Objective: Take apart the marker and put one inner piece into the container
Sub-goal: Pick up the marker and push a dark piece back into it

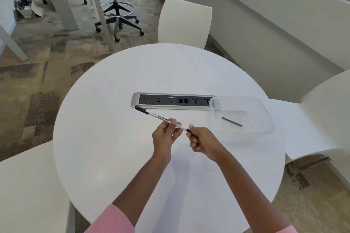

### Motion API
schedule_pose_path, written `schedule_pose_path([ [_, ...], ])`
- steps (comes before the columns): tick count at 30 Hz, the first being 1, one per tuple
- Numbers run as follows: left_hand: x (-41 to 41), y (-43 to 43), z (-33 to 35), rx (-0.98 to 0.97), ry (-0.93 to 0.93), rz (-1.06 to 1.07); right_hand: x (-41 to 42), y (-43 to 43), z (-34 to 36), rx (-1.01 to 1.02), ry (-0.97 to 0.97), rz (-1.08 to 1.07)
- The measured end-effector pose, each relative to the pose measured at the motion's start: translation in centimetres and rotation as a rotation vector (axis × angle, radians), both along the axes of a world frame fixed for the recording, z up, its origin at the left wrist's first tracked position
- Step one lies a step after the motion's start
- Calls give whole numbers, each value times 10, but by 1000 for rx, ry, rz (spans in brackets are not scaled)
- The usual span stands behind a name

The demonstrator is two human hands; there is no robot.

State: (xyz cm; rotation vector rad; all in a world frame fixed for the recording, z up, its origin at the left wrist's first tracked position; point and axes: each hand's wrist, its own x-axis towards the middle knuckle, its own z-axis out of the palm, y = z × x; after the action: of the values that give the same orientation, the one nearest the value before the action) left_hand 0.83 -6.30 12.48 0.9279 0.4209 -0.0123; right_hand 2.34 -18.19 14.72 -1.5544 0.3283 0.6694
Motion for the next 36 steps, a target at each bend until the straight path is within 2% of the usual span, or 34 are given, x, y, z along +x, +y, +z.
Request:
schedule_pose_path([
  [5,4,2,2,-35,24,44,-12,6,-13,-498,-634,100],
  [8,4,2,2,-45,32,41,-15,3,-22,-683,-860,125],
  [11,1,0,3,-72,49,50,-15,3,-24,-718,-976,116],
  [13,1,-2,3,-94,59,73,-14,5,-20,-667,-942,95],
  [19,1,-3,2,-16,29,43,-7,6,-15,-490,-580,23],
  [28,-4,-3,-2,82,-14,-12,1,-3,-1,189,222,-51],
  [30,-5,-3,-2,88,-19,-14,2,-6,0,311,330,-68],
  [33,-7,-4,-3,82,-10,0,-2,-5,1,287,290,-58],
  [36,-8,-3,-5,64,12,38,-10,-1,-5,17,-32,-23],
])
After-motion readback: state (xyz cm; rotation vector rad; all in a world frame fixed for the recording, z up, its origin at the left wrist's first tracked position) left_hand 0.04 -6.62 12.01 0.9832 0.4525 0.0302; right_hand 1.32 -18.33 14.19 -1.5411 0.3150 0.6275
